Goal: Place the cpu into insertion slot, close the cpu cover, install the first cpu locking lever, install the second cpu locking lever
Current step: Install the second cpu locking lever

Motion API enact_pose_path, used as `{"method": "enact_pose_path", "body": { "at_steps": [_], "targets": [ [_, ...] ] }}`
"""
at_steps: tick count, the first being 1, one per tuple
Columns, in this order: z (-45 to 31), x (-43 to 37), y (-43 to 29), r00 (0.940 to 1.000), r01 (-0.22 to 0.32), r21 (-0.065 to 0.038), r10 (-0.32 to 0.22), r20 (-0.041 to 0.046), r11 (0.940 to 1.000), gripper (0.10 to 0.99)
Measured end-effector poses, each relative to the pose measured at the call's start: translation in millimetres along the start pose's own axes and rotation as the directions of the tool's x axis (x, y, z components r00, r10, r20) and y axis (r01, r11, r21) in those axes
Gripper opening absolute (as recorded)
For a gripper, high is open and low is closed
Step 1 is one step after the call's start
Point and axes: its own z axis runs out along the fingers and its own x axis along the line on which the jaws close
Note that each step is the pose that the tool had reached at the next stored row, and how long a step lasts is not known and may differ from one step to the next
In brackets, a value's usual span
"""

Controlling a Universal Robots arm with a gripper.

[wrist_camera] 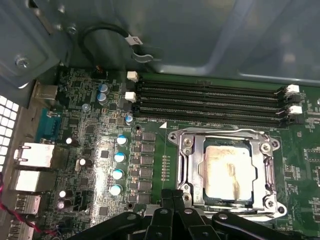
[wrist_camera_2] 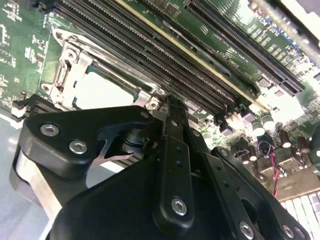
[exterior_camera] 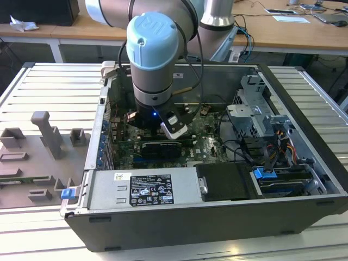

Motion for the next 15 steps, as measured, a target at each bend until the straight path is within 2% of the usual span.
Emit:
{"method": "enact_pose_path", "body": {
  "at_steps": [4, 12, 15],
  "targets": [
    [-11.0, -0.3, 3.0, 1.0000, 0.000, 0.001, 0.000, -0.0004, 1.0000, 0.106],
    [-20.1, -0.7, 5.6, 1.0000, 0.000, 0.001, 0.000, -0.0004, 1.0000, 0.106],
    [-20.2, -0.7, 5.7, 1.0000, 0.000, 0.000, 0.000, -0.0003, 1.0000, 0.106]
  ]
}}
